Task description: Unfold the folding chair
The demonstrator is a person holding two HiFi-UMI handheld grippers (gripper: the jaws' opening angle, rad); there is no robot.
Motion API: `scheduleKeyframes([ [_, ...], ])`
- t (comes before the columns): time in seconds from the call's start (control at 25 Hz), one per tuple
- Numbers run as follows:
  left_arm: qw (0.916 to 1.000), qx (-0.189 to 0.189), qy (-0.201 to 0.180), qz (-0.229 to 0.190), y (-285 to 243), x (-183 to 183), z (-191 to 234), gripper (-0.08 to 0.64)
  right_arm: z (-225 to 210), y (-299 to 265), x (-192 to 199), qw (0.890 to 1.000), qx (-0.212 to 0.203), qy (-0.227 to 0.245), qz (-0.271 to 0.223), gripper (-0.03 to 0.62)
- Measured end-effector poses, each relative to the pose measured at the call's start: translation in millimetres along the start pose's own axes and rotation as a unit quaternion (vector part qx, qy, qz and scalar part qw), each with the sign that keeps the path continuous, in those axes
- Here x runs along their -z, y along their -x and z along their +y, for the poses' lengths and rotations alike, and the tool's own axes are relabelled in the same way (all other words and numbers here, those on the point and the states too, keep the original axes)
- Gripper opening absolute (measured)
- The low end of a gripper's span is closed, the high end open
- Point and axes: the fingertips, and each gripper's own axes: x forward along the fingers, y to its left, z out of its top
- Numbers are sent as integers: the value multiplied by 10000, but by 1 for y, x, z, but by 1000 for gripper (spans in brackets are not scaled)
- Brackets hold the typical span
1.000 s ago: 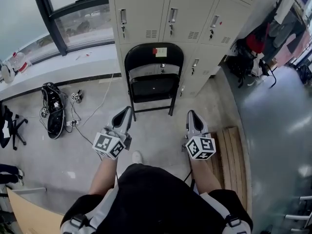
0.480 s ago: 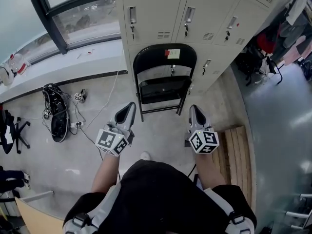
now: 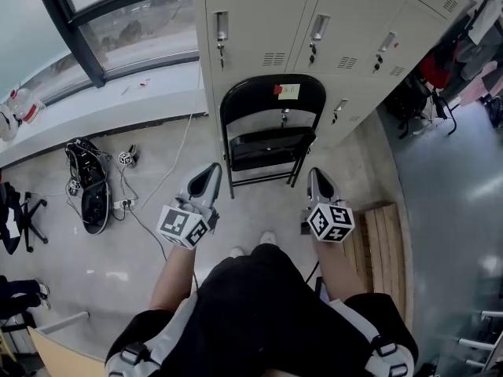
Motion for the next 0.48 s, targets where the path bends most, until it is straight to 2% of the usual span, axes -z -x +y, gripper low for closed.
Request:
scheduleKeyframes([
  [0.48,9993,-56,-57,374,-85,20,43,6,-42,-90,-11,9995,-1,-272,188,5],
])
